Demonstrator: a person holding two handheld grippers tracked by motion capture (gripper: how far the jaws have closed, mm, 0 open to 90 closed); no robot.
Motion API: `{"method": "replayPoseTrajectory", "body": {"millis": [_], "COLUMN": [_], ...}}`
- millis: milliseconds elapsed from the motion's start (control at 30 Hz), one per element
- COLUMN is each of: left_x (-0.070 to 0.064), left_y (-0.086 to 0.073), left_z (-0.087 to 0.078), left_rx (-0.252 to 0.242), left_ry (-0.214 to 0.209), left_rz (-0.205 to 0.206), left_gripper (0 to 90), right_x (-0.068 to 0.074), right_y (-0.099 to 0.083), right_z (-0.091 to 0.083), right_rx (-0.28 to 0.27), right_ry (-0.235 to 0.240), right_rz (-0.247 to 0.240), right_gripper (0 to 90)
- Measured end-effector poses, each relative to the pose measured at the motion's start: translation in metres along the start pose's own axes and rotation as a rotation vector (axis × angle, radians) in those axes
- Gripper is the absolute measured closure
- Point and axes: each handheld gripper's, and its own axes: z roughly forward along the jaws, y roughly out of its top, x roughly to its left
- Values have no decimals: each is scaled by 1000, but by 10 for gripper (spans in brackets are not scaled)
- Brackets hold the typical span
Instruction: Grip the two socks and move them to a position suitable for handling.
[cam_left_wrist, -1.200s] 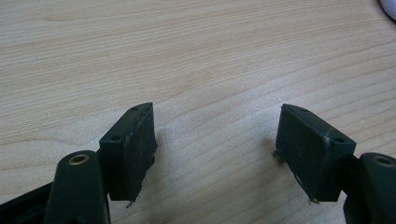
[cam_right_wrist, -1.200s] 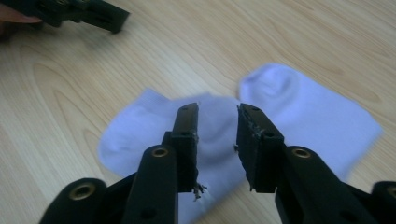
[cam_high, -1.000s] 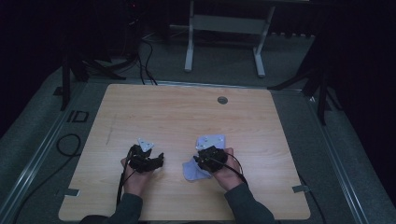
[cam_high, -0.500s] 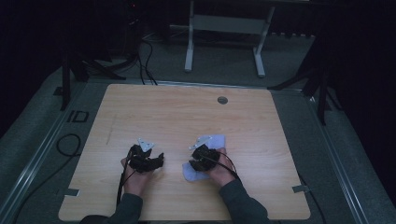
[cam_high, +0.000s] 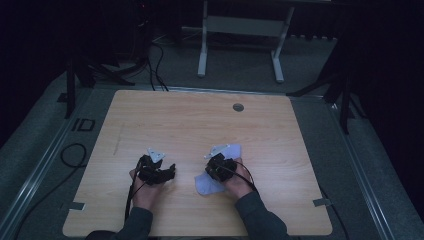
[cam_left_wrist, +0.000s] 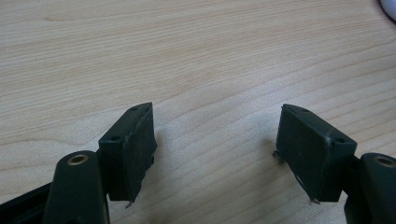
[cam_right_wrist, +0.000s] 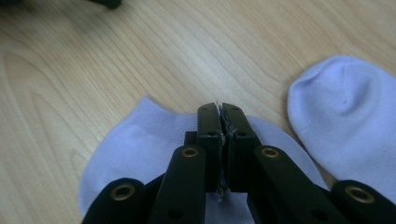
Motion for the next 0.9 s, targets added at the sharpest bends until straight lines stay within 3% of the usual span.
{"method": "replayPoseTrajectory", "body": {"millis": [433, 900], "left_x": [0, 0], "left_y": [0, 0], "left_z": [0, 0], "left_rx": [-1, 1], "left_ry": [0, 0], "left_rz": [-1, 1], "left_gripper": [286, 286], "right_x": [-9, -30], "right_y": [-9, -49], "right_z": [-36, -60], "right_rx": [-93, -134], "right_ry": [-4, -34], "right_rz": [49, 158], "right_gripper": [869, 864]}}
